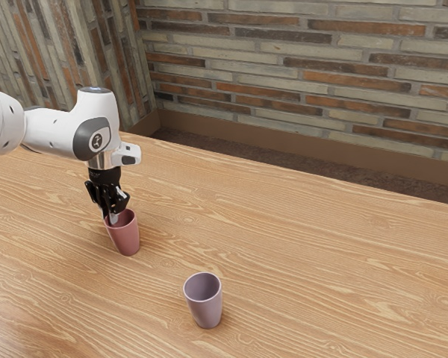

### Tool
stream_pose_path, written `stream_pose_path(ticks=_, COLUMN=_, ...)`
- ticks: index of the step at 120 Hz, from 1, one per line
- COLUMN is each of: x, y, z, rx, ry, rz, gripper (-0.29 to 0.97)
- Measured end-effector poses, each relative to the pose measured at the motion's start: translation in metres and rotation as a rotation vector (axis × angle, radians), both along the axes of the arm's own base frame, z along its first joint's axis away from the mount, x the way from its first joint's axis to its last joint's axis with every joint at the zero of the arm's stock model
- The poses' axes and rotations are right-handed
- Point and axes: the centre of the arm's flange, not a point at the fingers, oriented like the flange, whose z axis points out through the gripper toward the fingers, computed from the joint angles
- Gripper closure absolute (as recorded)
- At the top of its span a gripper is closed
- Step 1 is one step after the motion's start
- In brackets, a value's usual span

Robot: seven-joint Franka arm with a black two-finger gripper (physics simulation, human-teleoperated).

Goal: Place the left cup onto the right cup

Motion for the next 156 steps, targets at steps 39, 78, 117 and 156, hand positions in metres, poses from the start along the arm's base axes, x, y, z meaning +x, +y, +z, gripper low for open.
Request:
stream_pose_path(ticks=39, x=0.0004, y=-0.0004, z=-0.0029, rx=0.005, ry=0.003, rz=-0.005, gripper=0.66)
stream_pose_path(ticks=78, x=0.0005, y=-0.0002, z=-0.0048, rx=0.007, ry=0.006, rz=-0.007, gripper=0.72)
stream_pose_path(ticks=117, x=0.0007, y=0.0002, z=-0.0068, rx=0.014, ry=0.009, rz=-0.009, gripper=0.76)
stream_pose_path(ticks=156, x=0.0018, y=-0.0043, z=-0.0031, rx=0.023, ry=0.004, rz=-0.023, gripper=0.78)
